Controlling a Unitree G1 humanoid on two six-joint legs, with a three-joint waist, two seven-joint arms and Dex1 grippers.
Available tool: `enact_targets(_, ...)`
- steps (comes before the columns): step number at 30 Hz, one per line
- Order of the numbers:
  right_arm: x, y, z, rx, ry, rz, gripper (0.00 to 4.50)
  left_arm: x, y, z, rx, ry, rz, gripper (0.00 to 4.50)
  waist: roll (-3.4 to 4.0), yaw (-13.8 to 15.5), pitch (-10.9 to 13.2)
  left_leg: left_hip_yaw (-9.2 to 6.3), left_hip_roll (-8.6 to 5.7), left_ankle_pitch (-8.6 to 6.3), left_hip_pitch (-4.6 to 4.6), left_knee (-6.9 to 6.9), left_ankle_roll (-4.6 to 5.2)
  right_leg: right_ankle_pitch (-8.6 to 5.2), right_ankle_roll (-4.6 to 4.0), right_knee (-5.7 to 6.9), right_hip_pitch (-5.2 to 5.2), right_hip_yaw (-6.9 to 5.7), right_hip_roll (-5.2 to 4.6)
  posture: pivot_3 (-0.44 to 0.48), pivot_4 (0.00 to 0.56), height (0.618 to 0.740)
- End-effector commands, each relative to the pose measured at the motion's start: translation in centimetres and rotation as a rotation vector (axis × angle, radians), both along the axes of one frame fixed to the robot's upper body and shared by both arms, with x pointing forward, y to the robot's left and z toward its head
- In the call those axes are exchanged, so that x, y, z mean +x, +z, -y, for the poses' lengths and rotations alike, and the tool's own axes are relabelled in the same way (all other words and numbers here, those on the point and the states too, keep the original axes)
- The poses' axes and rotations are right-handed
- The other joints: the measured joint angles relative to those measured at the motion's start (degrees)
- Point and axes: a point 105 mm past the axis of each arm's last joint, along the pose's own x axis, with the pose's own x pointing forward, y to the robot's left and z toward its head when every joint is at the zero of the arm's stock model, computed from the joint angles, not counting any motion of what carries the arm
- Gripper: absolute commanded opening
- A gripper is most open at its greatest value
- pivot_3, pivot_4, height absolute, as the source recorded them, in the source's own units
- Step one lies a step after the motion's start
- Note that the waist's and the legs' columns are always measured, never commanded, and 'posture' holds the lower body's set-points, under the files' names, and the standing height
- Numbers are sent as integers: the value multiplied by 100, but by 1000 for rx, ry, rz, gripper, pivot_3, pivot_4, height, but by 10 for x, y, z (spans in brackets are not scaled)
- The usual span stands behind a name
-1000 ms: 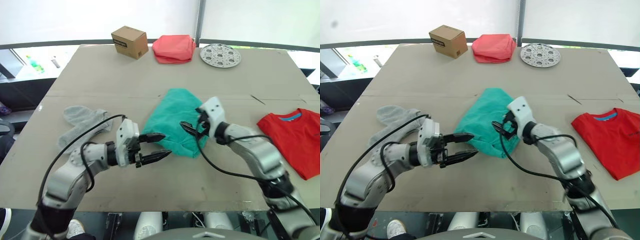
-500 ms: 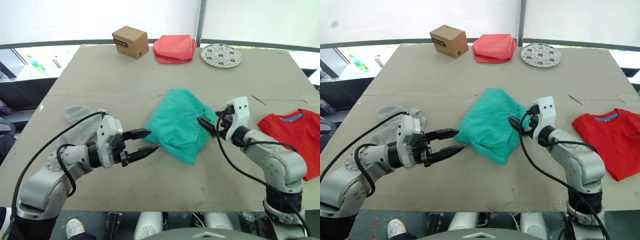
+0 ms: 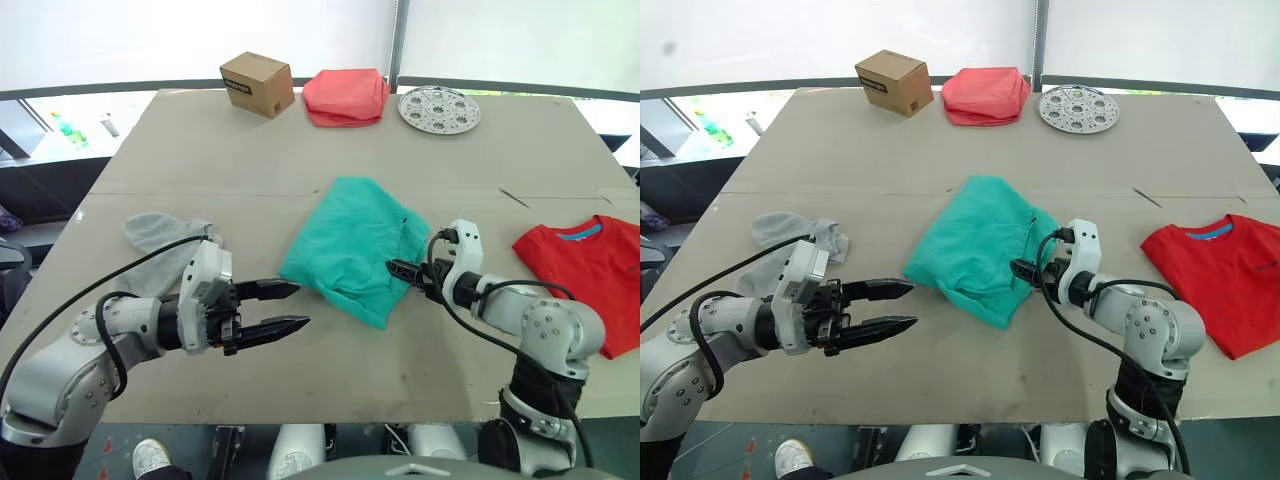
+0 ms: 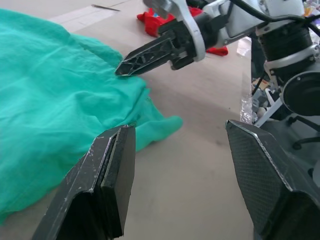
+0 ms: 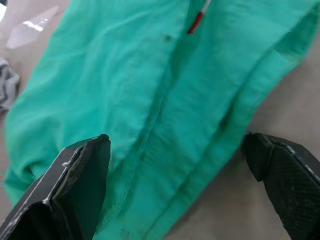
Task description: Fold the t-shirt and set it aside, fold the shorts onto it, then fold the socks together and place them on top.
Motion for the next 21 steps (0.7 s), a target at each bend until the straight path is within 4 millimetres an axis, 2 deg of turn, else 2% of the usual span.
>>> enact_targets(1,8,15,-26,95,83,40,4500,-3,8,-1,3,-4,56,3107,-1,-17,0,1,0,-2,-2,-1,6,4,-4,1,-4,7,4,0,150,740)
enact_targets(5,19,21,-51,108,130,65,4500,-11,4,-9,22,19,55,3107,-1,-26,0,5,0,14,-3,-16,-4,5,-6,1,-9,14,8,0,150,740)
enact_targets(9,27,11,-64,5,152,79,4500,-13,1,-17,30,66,54,3107,2,-35,1,6,0,16,-1,-28,-8,4,-7,-2,-12,15,7,0,150,740)
enact_targets(12,38,-20,-70,-228,162,98,4500,-16,-2,-21,25,121,67,3107,11,-115,4,11,0,13,3,-28,-15,4,-7,-2,-16,18,4,0,150,740)
enact_targets(15,43,-44,-74,-347,180,114,4500,-19,-3,-25,27,160,85,3107,-26,-172,-19,18,3,7,21,-29,-16,2,-6,3,-10,27,4,0,150,740)
enact_targets(16,44,-49,-76,-369,192,122,3995,-21,-2,-26,29,169,89,3154,-34,-181,-26,18,7,6,27,-29,-16,-7,-16,3,-9,27,6,0,150,740)
enact_targets(17,43,-55,-77,-386,206,123,3775,-22,-2,-27,29,180,93,3154,-39,-184,-30,19,7,5,36,-29,-16,-7,-21,3,-5,32,6,0,150,740)
enact_targets(18,43,-60,-78,-408,220,130,3371,-23,-2,-29,29,191,98,3154,-43,-186,-32,19,7,4,45,-30,-17,-7,-24,3,0,34,5,0,150,740)
enact_targets(21,42,-68,-76,-428,230,141,2027,-24,0,-30,28,217,112,3154,-47,-183,-40,23,8,0,96,-39,-15,-7,-28,-1,32,30,-15,0,150,740)
